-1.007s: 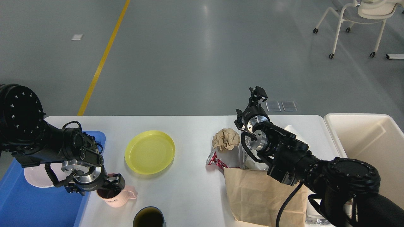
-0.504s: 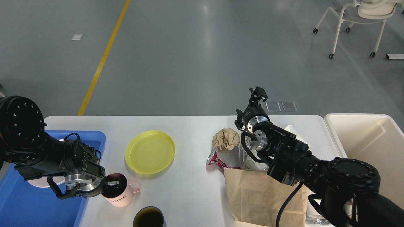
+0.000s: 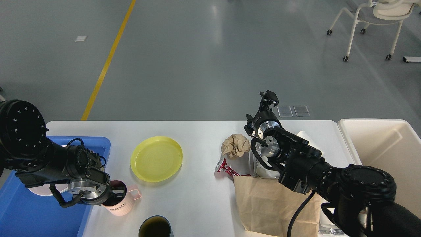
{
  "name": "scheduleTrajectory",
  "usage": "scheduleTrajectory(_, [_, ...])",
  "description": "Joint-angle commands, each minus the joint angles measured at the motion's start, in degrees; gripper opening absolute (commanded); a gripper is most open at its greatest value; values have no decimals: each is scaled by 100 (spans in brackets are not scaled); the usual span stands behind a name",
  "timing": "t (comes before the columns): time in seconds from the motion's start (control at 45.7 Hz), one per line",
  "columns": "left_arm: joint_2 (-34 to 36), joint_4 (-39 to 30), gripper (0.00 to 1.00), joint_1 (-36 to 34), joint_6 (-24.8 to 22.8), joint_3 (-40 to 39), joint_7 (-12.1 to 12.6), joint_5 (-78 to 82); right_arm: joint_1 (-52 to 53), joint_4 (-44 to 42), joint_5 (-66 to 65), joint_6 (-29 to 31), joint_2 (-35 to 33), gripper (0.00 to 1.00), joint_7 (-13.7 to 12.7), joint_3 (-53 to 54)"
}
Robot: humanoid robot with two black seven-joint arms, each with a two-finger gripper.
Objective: Tidy desktop
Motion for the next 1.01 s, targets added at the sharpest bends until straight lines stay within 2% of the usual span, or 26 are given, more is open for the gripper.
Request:
scheduleTrajectory(0.0, [1, -23, 0, -16, -12, 9, 114, 9, -2, 0, -1, 0, 0, 100, 0, 0])
scheduleTrajectory(0.109, [1, -23, 0, -33, 14, 1, 334, 0, -1, 0, -1, 0, 0, 100, 0, 0])
scheduleTrajectory(0.372, [177, -102, 0, -191, -38, -96, 352, 9, -1, 0, -1, 0, 0, 100, 0, 0])
scheduleTrajectory(0.482, [405, -269, 0, -472, -275, -201, 352, 18, -1, 0, -1, 0, 0, 100, 0, 0])
scheduleTrajectory(0.701, [818, -410, 0, -1307, -1400, -228, 352, 18, 7, 0, -1, 0, 0, 100, 0, 0])
scheduleTrajectory(0.876, [1477, -805, 0, -2668, -2726, -131, 360, 9, -1, 0, -1, 0, 0, 100, 0, 0])
scheduleTrajectory(0.985, [1785, -867, 0, -3574, -3710, 141, 360, 18, -1, 0, -1, 0, 0, 100, 0, 0])
